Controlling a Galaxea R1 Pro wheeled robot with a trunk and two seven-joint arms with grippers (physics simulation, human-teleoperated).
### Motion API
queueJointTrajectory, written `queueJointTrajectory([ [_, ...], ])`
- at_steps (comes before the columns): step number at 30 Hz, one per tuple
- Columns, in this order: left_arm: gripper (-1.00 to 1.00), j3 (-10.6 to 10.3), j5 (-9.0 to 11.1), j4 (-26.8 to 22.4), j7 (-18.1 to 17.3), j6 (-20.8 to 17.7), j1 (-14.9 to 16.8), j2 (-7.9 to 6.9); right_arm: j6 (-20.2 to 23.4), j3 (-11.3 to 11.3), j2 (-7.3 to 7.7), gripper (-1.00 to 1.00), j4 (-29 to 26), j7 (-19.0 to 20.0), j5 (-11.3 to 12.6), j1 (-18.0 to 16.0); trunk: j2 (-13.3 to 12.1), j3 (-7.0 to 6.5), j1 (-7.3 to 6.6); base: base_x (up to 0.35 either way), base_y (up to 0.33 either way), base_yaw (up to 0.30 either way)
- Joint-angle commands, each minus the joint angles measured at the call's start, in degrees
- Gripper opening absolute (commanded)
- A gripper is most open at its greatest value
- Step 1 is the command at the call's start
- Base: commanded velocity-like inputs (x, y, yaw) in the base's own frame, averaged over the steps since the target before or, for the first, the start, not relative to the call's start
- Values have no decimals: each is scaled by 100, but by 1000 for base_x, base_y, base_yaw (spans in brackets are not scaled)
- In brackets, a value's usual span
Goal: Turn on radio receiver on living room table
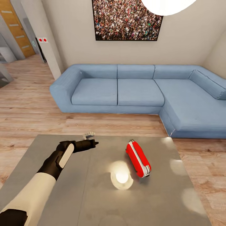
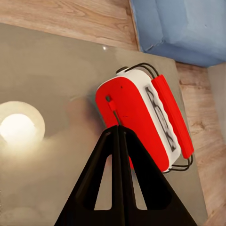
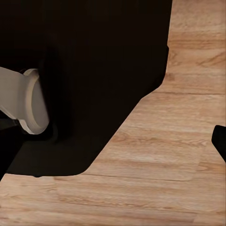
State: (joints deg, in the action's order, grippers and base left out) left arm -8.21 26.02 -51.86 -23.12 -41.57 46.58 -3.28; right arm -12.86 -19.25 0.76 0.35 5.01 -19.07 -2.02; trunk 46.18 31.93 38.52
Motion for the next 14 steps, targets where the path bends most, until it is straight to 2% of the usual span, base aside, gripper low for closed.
queueJointTrajectory([
  [1, -100, -2, 0, 0, 0, 0, 0, 1, 1, 0, 1, 100, 0, 0, 0, 0, 0, 0, 0, 0, 0, 0],
  [6, -100, -5, 0, 1, 0, 2, 0, 17, 0, 0, 3, 100, 0, 0, 0, 0, 0, 0, 0, 0, 0, 0],
  [14, -100, -5, -1, 1, 0, 1, 0, 145, 0, 0, 3, 100, 0, 0, 1, 0, 0, 0, 0, 0, 0, 0],
])
